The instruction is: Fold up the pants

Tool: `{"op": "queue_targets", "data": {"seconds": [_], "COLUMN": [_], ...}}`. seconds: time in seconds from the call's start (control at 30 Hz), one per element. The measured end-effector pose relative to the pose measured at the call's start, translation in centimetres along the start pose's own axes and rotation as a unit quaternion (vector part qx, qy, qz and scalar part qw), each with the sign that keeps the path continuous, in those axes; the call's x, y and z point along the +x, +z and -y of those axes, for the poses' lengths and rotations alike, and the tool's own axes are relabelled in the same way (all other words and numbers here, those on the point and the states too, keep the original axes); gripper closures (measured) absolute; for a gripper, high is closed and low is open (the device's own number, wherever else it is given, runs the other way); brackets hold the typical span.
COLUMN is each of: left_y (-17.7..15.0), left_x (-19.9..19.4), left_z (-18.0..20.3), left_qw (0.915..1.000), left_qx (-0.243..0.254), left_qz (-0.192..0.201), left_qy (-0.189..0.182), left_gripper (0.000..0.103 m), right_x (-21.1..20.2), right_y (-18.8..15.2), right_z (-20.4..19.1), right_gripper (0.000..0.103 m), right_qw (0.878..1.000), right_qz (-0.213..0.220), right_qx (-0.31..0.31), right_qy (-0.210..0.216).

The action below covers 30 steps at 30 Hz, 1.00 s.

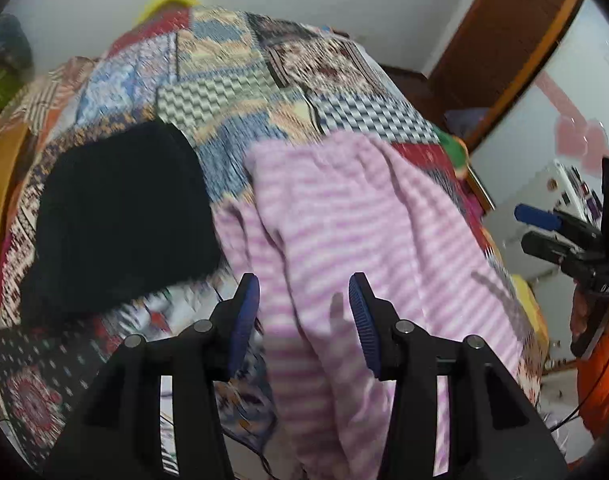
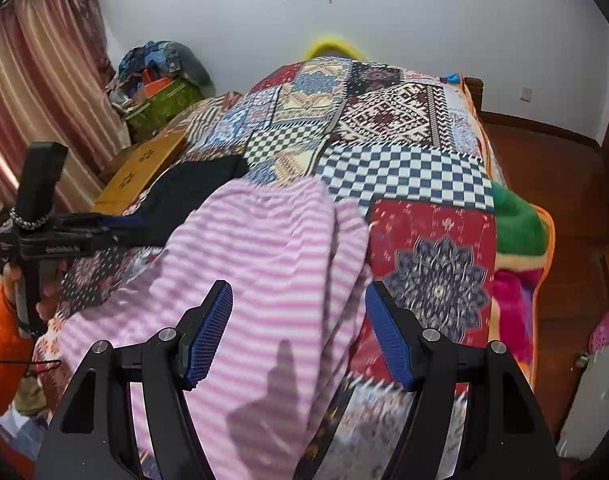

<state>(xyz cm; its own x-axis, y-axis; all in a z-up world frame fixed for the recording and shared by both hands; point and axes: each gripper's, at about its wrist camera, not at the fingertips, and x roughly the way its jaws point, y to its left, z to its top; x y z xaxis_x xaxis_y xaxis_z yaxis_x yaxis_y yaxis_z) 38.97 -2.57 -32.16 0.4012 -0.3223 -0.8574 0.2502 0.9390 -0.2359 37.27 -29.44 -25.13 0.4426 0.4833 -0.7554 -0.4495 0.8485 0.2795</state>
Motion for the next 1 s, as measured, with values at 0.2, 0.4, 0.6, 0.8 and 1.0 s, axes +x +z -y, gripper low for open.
{"op": "queue_targets", "data": {"seconds": [0.2, 0.4, 0.6, 0.8, 1.0], "left_y": [-1.8, -1.9, -2.7, -3.8, -4.8], "left_x": [2.5, 2.6, 2.1, 2.6, -1.5], "left_z": [0.9, 0.2, -1.5, -2.8, -2.4], "left_qw": [0.9993, 0.9993, 0.9989, 0.9972, 0.9982], "left_qx": [-0.003, -0.023, -0.046, -0.046, -0.045], "left_qz": [-0.033, -0.015, 0.001, -0.014, 0.002], "left_qy": [-0.017, -0.024, -0.008, 0.057, 0.041], "left_gripper": [0.073, 0.094, 0.097, 0.098, 0.093], "right_x": [2.2, 5.7, 6.4, 6.1, 2.3], "right_y": [-2.0, -2.7, -3.5, -4.4, -3.8], "right_z": [0.0, 0.9, 0.5, 0.0, 0.1], "right_gripper": [0.037, 0.077, 0.092, 0.092, 0.091], "right_qw": [0.999, 0.996, 0.998, 0.997, 0.998], "right_qz": [-0.037, -0.066, -0.054, -0.069, -0.047], "right_qx": [0.026, 0.052, 0.039, -0.009, 0.019], "right_qy": [0.011, 0.018, 0.011, -0.035, -0.029]}}
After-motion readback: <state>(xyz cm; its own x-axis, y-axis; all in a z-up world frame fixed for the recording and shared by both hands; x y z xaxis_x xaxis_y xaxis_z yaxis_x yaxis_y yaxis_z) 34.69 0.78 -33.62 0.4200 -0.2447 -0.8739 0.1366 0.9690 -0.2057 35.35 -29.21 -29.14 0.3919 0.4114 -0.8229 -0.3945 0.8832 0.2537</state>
